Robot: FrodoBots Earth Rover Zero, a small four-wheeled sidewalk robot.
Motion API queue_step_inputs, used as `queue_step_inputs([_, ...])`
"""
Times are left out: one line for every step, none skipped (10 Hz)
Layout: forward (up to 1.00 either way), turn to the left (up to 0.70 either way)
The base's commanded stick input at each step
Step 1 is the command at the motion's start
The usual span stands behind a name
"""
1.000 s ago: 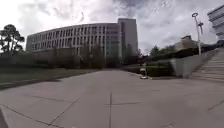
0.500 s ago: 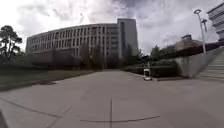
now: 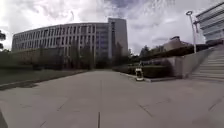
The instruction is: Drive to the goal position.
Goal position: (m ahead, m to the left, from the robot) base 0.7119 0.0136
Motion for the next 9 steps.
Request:
queue_step_inputs([1.0,0.0])
queue_step_inputs([1.0,0.0])
queue_step_inputs([1.0,0.0])
queue_step_inputs([1.0,0.0])
queue_step_inputs([1.0,0.0])
queue_step_inputs([1.0,-0.01])
queue_step_inputs([1.0,-0.03])
queue_step_inputs([1.0,-0.05])
queue_step_inputs([1.0,0.0])
